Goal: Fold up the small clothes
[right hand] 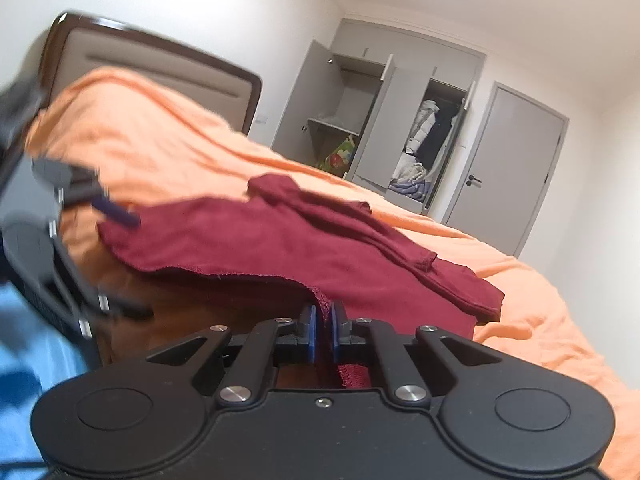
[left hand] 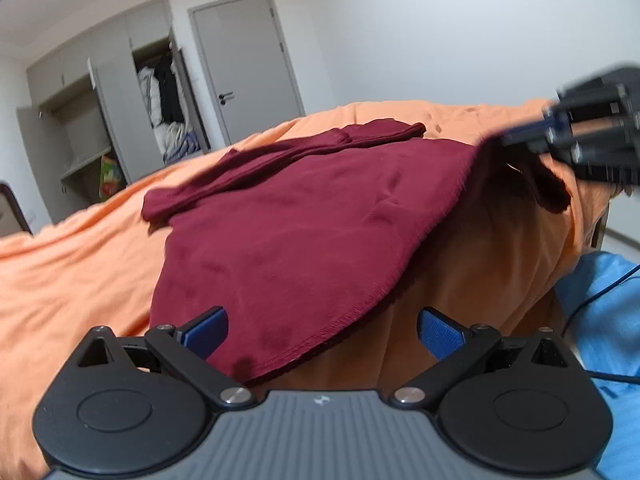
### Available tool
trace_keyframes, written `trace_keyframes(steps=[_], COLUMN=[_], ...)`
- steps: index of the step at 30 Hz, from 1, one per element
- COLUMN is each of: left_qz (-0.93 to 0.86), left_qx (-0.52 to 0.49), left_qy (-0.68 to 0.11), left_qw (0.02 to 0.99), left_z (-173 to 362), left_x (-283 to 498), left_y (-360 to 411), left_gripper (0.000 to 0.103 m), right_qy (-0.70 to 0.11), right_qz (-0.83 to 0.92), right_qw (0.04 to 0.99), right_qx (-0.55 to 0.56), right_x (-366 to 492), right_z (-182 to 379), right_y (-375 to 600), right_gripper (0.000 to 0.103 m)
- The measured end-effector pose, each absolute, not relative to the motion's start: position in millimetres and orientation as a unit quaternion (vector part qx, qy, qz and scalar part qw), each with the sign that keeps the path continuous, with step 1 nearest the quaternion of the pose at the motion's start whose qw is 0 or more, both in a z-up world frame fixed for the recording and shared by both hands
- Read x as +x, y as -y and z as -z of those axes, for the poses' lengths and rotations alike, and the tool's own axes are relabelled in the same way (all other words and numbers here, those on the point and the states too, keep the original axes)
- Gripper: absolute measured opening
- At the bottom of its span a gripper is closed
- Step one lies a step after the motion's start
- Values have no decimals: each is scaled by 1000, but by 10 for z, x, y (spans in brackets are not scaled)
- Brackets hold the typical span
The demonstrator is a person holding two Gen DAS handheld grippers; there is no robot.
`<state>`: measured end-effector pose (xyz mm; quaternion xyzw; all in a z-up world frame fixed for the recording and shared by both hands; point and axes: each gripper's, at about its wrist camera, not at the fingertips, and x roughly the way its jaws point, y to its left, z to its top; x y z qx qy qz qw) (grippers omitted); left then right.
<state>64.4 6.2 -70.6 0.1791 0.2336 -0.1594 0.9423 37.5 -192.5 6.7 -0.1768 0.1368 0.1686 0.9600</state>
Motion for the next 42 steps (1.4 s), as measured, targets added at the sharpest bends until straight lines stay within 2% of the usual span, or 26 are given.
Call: trace_keyframes(steps=[3,5,9,11,13,18,21,22,23,26,32,36,39,41,42], left_qz=[139,122,119,122,124,104,90,86,83,84,86,85,81,78,77], left_qx=[218,228,208,203,203,203,204,200,195,176,179,167,153,150,150], left_qy=[-207,-198,-192,-190,-193,-201,-210,-212,-211,-199,-167,-160,-159,-159,-158], left_qw=[944,945,952,953,952,953,952,953,954,960,966,969,972,973,973], left_z=[735,727,649,619,614,730,802,808,796,704,515,417,364,352,355], left_x=[679,722,785,791,782,729,711,722,710,703,689,718,726,721,701], left_y=[29,22,-155,-241,-315,-423,-491,-510,-523,-562,-529,-533,-564,-577,-581], left_gripper=[97,86,76,60,51,48,29,21,19,12,7,6,6,6,5], right_qy=[-129,-125,-133,-139,-145,-165,-182,-186,-188,-189,-184,-163,-145,-139,-136], right_qz=[-166,-162,-161,-164,-167,-168,-172,-175,-177,-177,-177,-140,-105,-91,-86], right_qw=[964,964,962,959,956,948,940,937,934,931,923,918,917,920,923], right_qx=[-162,-168,-176,-184,-194,-211,-232,-240,-247,-256,-288,-332,-355,-355,-350], right_x=[391,379,317,288,254,172,142,132,125,136,175,194,174,159,143], right_z=[-182,-196,-134,-75,2,225,371,424,467,542,686,781,818,813,798], right_y=[1986,2014,2048,2036,2010,1962,1926,1906,1887,1816,1675,1615,1649,1725,1771], right_gripper=[7,7,7,7,7,7,10,16,20,25,50,50,35,17,13])
